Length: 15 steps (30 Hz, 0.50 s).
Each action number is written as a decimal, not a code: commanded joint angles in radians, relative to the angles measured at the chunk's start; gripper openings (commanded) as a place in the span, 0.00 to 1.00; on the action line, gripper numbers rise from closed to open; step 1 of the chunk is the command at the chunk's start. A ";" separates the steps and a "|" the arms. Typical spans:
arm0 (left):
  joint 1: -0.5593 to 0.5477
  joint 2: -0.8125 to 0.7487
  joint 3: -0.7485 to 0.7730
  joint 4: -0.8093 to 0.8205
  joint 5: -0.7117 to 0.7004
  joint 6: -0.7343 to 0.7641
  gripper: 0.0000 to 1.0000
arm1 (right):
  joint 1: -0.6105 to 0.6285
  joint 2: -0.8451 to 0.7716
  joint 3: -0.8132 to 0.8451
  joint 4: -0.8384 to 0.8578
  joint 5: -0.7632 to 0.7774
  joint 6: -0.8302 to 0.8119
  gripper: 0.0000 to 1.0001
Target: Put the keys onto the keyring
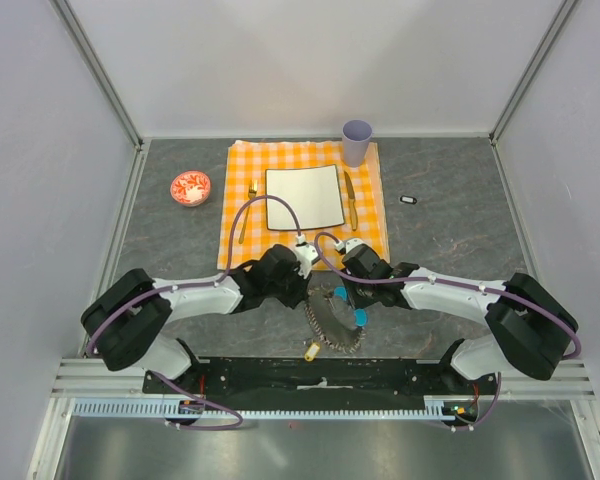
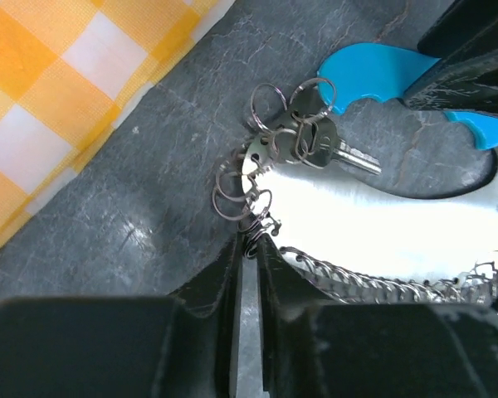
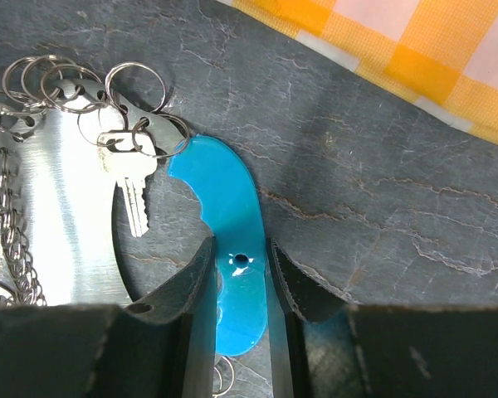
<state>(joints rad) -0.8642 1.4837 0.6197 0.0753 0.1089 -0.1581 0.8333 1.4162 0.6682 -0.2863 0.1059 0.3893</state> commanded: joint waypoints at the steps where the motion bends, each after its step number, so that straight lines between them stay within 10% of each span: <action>1: -0.006 -0.094 -0.021 0.046 0.038 -0.066 0.12 | -0.002 -0.011 -0.018 0.013 -0.005 0.006 0.22; 15: -0.038 -0.145 -0.118 0.024 -0.030 -0.299 0.15 | -0.002 -0.011 -0.025 0.030 -0.008 0.013 0.23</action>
<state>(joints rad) -0.8940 1.3624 0.5037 0.0837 0.1333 -0.3893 0.8330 1.4128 0.6609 -0.2703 0.1017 0.3931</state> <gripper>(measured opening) 0.150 0.308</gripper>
